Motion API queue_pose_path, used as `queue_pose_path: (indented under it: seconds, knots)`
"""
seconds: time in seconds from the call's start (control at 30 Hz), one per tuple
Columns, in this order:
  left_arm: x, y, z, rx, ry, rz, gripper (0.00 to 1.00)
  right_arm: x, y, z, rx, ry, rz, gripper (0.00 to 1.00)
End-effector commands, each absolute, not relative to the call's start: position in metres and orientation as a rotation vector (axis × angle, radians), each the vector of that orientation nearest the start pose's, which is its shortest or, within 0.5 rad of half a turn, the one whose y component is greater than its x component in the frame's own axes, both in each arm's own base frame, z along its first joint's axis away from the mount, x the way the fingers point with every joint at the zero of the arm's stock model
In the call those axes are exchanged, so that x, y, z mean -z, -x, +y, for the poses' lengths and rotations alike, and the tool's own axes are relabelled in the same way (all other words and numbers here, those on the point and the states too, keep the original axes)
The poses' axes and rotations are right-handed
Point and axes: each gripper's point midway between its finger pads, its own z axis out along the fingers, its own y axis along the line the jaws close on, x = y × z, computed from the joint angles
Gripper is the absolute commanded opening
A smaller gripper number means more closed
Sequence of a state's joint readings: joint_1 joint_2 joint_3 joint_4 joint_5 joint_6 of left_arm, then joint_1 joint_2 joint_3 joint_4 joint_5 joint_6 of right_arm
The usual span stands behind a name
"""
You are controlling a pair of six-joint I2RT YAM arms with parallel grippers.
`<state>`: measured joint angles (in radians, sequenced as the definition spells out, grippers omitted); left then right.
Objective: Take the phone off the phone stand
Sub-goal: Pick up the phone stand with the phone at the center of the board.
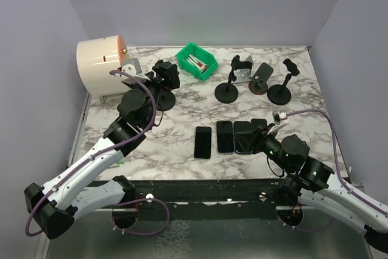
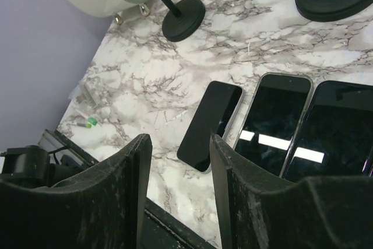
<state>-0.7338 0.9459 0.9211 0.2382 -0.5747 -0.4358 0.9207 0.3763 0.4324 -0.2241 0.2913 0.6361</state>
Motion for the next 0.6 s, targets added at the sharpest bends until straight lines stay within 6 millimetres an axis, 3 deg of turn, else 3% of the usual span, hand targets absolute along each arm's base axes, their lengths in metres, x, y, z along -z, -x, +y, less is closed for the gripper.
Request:
queue_pose_path:
  seconds: [0.0, 0.3, 0.57]
  knots:
    - [-0.331, -0.328, -0.138, 0.336, 0.542, 1.562, 0.93, -0.217, -0.181, 0.201, -0.916, 0.035, 1.815, 0.49]
    - [-0.294, -0.373, -0.145, 0.293, 0.656, 1.71, 0.76, -0.221, -0.179, 0.205, -0.942, 0.042, 1.821, 0.48]
    - [-0.282, -0.398, -0.145, 0.263, 0.634, 1.738, 0.55, -0.223, -0.178, 0.199, -0.932, 0.027, 1.812, 0.48]
